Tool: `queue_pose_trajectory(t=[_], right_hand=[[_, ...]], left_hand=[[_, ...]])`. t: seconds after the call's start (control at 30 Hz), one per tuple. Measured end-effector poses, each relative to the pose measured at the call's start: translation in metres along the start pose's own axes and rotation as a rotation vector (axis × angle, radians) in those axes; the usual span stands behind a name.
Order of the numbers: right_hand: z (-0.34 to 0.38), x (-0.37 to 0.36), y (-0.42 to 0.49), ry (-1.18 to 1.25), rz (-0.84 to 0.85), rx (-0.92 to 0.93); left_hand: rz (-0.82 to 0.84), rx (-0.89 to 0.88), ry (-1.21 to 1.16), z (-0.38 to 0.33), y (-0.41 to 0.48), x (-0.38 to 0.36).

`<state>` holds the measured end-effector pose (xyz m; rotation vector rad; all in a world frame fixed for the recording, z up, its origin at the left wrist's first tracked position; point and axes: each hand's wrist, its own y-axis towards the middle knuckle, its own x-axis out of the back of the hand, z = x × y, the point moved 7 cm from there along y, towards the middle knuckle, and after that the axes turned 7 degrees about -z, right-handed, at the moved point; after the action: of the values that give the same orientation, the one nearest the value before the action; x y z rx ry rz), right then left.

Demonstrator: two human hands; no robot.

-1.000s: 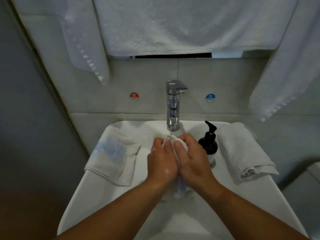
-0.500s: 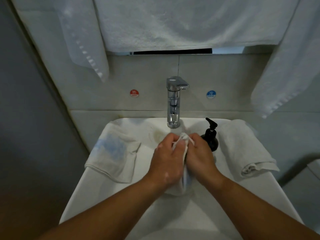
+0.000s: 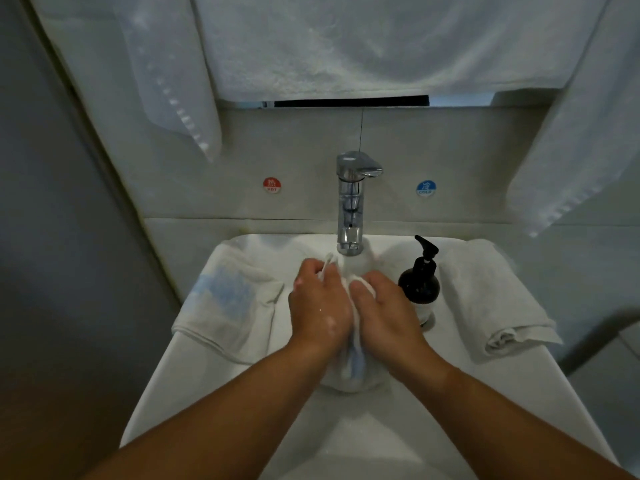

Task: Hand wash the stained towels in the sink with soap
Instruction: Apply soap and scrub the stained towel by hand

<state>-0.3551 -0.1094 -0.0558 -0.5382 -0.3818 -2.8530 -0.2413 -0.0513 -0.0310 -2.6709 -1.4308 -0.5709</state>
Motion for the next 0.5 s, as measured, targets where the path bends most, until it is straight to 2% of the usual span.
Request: queue_pose_trajectory(t=[0.03,0.1,0.2,0.27,0.37,0.43,0.5], right_hand=[[0.007,0.004,-0.001,0.013,-0.038,0.050],[0.012,0.014,0.005,0.059,-0.127,0.062],[-0.009,0.021,0.019,0.087,-0.140,-0.114],[-0.014,0.011,0.011,0.059,-0.035,-0.166],[0.006,-0.001,-0.005,-0.045,0.026,0.035],[0.016,0.006,-0.002,-0.011,-0.034,0.091],[0.008,0.017,0.011,0.067,-0.106,0.012]], left_hand=[[0.001,0.008,0.039,0.004,-0.005,0.001],[0.105,-0.057,0.046,0.000,-0.021,-0.006],[0.240,-0.204,-0.009,-0.018,-0.032,-0.010],[0.149,-0.155,-0.039,-0.015,-0.014,-0.007],[-0.024,0.031,-0.015,0.009,-0.001,0.003],[0.028,-0.005,0.036,0.013,-0.014,0.000],[0.166,-0.127,0.003,0.000,-0.028,-0.007]])
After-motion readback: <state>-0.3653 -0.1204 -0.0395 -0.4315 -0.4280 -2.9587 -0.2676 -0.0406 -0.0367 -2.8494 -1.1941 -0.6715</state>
